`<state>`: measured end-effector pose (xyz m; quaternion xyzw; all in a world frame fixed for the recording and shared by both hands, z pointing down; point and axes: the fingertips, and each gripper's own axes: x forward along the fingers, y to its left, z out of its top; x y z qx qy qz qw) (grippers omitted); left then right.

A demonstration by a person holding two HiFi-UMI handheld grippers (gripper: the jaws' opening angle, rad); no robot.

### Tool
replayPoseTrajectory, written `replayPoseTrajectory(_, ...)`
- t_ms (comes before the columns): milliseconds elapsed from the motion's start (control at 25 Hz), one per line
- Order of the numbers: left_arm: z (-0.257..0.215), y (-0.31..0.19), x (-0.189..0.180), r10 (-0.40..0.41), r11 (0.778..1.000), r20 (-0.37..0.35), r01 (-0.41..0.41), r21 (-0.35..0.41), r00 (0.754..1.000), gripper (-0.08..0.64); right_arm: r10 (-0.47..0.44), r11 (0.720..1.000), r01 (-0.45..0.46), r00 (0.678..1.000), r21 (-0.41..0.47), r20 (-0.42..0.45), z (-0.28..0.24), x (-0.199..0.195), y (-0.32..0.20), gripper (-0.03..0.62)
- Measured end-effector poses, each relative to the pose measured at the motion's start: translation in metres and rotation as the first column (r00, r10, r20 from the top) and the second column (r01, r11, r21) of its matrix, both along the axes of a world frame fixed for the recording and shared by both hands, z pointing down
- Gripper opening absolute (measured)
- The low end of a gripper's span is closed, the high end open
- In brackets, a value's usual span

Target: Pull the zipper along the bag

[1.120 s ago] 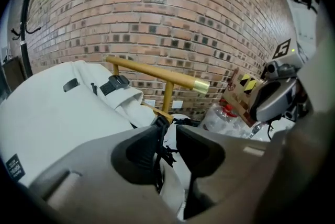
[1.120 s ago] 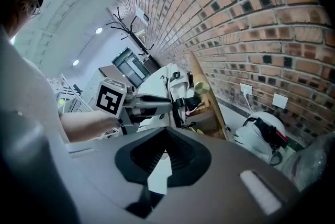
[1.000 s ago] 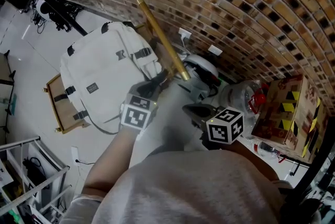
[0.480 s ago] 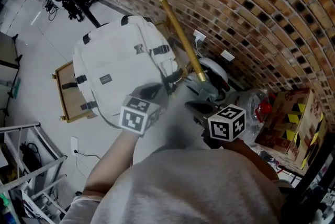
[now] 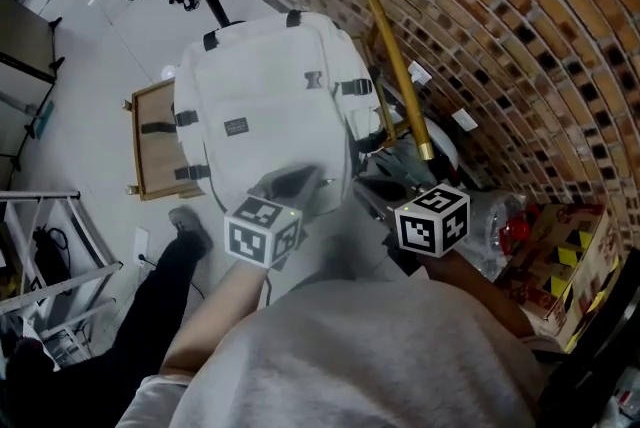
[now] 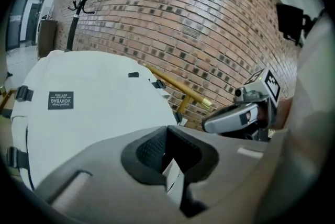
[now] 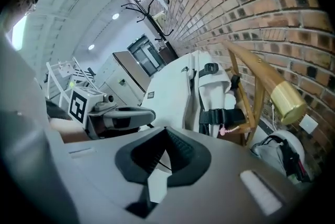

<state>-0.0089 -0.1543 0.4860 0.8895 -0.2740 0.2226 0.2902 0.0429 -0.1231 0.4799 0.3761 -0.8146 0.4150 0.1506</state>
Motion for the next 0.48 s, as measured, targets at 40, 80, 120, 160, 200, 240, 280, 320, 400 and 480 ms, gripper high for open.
replayPoseTrajectory(40, 0.0, 0.001, -0.002, -0.005, 1.0, -0.005, 0.005, 0.0, 1.0, 0.011, -0.004, 1.0, 0.004, 1.0, -0.001, -0.008, 0.003, -0.002, -0.002, 0.002)
replayPoseTrajectory(80, -0.001, 0.002, -0.003, -0.007, 1.0, -0.009, 0.007, 0.0, 1.0, 0.011, -0.006, 1.0, 0.006, 1.0, -0.001, -0.017, 0.006, -0.003, -0.004, 0.0)
replayPoseTrajectory(120, -0.001, 0.003, -0.004, -0.009, 1.0, -0.012, 0.009, 0.0, 1.0, 0.011, -0.006, 1.0, 0.006, 1.0, -0.001, -0.026, 0.009, -0.003, -0.006, 0.001)
replayPoseTrajectory(160, -0.001, 0.003, -0.005, -0.01, 1.0, -0.015, 0.01, -0.001, 1.0, 0.011, -0.004, 1.0, 0.004, 0.999, 0.0, -0.034, 0.012, -0.003, -0.009, 0.002)
replayPoseTrajectory(200, -0.002, 0.004, -0.006, -0.012, 1.0, -0.017, 0.012, -0.003, 1.0, 0.011, -0.001, 1.0, 0.001, 0.999, 0.001, -0.039, 0.014, -0.002, -0.012, 0.002)
replayPoseTrajectory(240, -0.002, 0.004, -0.007, -0.014, 1.0, -0.018, 0.014, -0.005, 1.0, 0.011, 0.002, 1.0, -0.002, 0.999, 0.002, -0.041, 0.017, -0.002, -0.014, 0.002)
replayPoseTrajectory(280, -0.001, 0.005, -0.008, -0.018, 1.0, -0.019, 0.017, -0.007, 1.0, 0.011, 0.003, 1.0, -0.003, 0.999, 0.003, -0.041, 0.018, -0.003, -0.016, 0.002)
replayPoseTrajectory(320, -0.001, 0.005, -0.01, -0.022, 1.0, -0.02, 0.021, -0.009, 1.0, 0.011, 0.003, 1.0, -0.002, 0.999, 0.005, -0.041, 0.019, -0.003, -0.018, 0.002)
replayPoseTrajectory(400, -0.002, 0.006, -0.011, -0.029, 0.999, -0.022, 0.029, -0.013, 0.999, 0.011, 0.008, 1.0, -0.008, 0.999, 0.008, -0.041, 0.021, -0.004, -0.022, 0.002)
replayPoseTrajectory(480, -0.002, 0.006, -0.011, -0.036, 0.999, -0.025, 0.035, -0.018, 0.999, 0.011, 0.029, 1.0, -0.029, 0.999, 0.009, -0.038, 0.023, -0.004, -0.027, 0.002)
